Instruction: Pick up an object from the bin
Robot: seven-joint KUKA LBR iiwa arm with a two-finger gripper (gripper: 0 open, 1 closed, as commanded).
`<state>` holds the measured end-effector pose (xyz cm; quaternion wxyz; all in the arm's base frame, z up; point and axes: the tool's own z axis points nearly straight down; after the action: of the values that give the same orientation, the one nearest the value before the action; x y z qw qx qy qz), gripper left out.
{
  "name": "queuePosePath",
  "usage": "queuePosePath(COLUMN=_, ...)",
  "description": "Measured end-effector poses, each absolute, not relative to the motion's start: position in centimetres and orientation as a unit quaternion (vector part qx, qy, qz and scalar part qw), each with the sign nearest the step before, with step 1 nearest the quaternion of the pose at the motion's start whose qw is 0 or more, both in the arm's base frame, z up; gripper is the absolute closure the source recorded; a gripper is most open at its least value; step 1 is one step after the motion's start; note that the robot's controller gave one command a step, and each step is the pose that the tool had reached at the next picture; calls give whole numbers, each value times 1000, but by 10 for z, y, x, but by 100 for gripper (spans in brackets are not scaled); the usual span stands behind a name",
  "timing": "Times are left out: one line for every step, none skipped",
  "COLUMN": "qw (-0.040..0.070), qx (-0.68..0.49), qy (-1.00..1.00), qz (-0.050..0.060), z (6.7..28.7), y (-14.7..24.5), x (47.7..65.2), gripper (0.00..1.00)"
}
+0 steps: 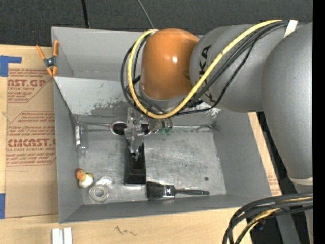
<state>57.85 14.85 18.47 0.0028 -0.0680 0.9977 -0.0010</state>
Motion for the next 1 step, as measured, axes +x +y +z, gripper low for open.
queuePosePath(qw=2, qx=-176, qy=984, qz=3, z=177, y=165, x=577, gripper=100)
